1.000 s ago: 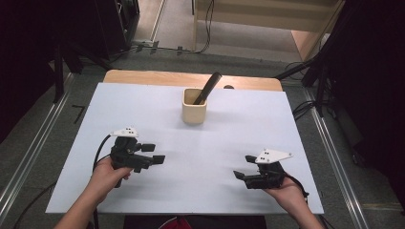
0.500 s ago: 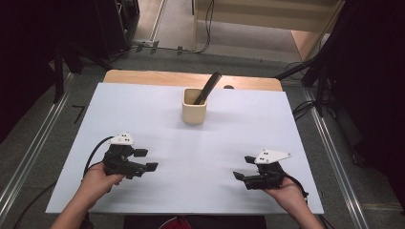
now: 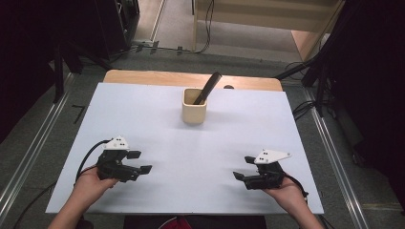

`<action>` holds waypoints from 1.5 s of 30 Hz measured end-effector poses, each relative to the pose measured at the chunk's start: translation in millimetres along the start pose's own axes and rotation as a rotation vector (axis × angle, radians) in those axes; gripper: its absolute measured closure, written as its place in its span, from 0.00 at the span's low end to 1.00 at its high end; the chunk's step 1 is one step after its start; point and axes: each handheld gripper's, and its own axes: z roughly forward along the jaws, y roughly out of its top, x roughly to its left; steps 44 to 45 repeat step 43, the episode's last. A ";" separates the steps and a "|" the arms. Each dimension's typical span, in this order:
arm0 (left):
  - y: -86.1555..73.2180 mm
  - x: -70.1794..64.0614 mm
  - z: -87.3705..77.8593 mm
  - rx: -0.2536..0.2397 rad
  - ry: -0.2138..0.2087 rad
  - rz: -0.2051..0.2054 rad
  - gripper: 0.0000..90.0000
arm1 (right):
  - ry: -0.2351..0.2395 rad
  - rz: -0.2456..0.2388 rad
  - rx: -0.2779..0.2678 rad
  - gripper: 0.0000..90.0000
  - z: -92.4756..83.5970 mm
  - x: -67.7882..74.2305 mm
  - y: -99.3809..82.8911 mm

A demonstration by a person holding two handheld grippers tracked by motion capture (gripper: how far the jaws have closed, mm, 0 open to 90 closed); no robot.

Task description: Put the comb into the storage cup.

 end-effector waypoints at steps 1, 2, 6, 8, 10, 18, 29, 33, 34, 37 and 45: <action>-0.7 0.7 -1.1 0.001 0.005 0.002 0.31 | 0.000 0.000 0.001 0.28 0.0 0.1 0.0; -1.4 1.0 -1.9 0.002 0.014 0.003 0.31 | 0.000 -0.003 0.000 0.28 0.0 -0.1 0.0; -3.8 2.4 -3.8 0.014 0.030 0.017 0.31 | 0.000 -0.005 0.003 0.28 0.3 -0.1 0.0; -4.0 2.6 -4.1 0.012 0.034 0.020 0.31 | 0.001 -0.002 0.002 0.28 0.5 -0.1 0.0; -3.8 2.6 -3.9 0.012 0.041 0.025 0.31 | 0.002 -0.003 0.005 0.28 0.5 -0.2 0.0; -4.1 3.8 -0.8 0.028 0.058 0.046 0.31 | 0.005 -0.009 0.006 0.28 0.8 -0.1 -0.1; -4.2 3.1 1.7 0.038 0.062 0.056 0.31 | 0.005 -0.008 0.011 0.28 1.7 0.0 0.1; -4.3 3.2 1.9 0.038 0.061 0.056 0.31 | 0.005 -0.008 0.011 0.28 1.8 -0.1 0.1; -4.3 3.2 2.1 0.039 0.063 0.057 0.31 | 0.005 -0.009 0.011 0.28 1.8 0.0 0.1; -4.2 3.3 2.2 0.042 0.063 0.059 0.31 | 0.005 -0.007 0.011 0.28 1.9 0.0 0.0; -4.3 5.9 0.8 0.029 0.042 0.038 0.31 | 0.006 -0.014 0.018 0.28 2.8 0.4 -0.5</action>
